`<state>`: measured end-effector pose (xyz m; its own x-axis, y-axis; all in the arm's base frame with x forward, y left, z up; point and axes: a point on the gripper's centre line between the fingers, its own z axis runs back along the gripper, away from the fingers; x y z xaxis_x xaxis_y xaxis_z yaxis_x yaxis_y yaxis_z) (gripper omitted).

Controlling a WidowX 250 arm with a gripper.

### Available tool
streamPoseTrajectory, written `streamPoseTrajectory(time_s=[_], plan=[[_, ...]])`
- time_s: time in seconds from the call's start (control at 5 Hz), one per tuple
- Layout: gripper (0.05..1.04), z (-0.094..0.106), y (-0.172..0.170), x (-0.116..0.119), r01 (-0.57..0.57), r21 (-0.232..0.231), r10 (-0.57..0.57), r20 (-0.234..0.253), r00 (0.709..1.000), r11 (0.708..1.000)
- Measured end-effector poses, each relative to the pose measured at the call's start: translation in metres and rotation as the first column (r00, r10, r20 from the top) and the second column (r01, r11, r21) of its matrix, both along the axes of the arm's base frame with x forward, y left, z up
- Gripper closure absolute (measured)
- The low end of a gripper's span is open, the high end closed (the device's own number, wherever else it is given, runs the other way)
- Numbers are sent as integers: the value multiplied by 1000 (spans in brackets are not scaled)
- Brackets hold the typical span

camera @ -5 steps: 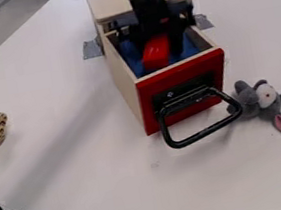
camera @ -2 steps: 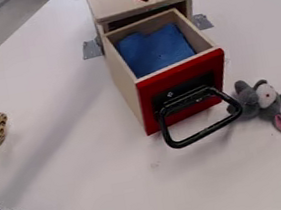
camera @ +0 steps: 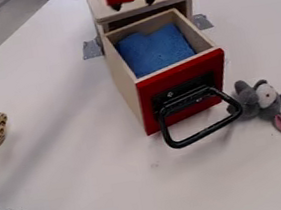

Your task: Take the red thing out of the drawer and put behind the drawer

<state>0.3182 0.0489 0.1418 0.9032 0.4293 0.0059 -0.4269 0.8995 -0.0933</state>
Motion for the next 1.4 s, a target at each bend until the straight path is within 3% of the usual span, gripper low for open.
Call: streamPoseTrajectory(time_s=[0.2, 0.4, 0.6, 0.8, 1.0, 1.2, 1.4], plan=[[480, 3, 29, -17, -103, 50, 100, 65, 993, 993], [480, -11, 50, -27, -174, 25, 171, 81, 982, 984], [480, -28, 76, -40, -234, 71, 230, 70, 971, 970], [480, -60, 95, -49, -262, 118, 257, 58, 965, 958], [480, -104, 108, -58, -251, 134, 247, 51, 968, 959], [480, -135, 112, -57, -235, 143, 225, 81, 971, 961], [481, -149, 122, -47, -208, 175, 193, 101, 976, 962]])
